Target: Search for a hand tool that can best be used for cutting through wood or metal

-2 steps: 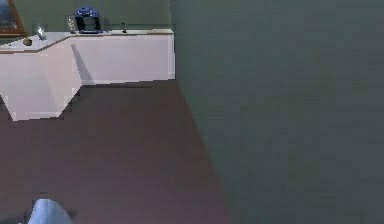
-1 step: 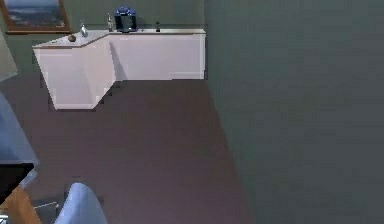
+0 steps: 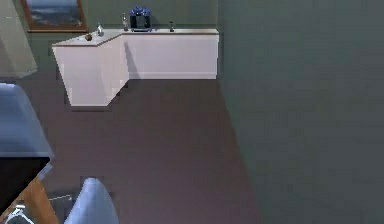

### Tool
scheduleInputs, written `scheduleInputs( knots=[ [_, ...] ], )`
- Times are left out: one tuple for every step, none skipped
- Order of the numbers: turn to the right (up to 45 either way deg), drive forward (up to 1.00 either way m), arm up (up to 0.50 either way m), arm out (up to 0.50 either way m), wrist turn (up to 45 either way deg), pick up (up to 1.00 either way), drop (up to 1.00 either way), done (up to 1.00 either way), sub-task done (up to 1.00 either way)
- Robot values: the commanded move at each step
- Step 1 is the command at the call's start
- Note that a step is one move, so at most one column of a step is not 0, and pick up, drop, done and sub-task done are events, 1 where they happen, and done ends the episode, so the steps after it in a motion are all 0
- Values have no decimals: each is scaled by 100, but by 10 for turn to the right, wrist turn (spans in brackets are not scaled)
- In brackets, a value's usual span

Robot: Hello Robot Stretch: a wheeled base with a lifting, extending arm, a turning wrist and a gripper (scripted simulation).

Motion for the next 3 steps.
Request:
scheduleInputs(
  knots=[
    [0, 60, 0, 0, 0, 0, 0, 0, 0],
    [-390, 0, 0, 0, 0, 0, 0, 0, 0],
    [0, 100, 0, 0, 0, 0, 0, 0, 0]
  ],
)
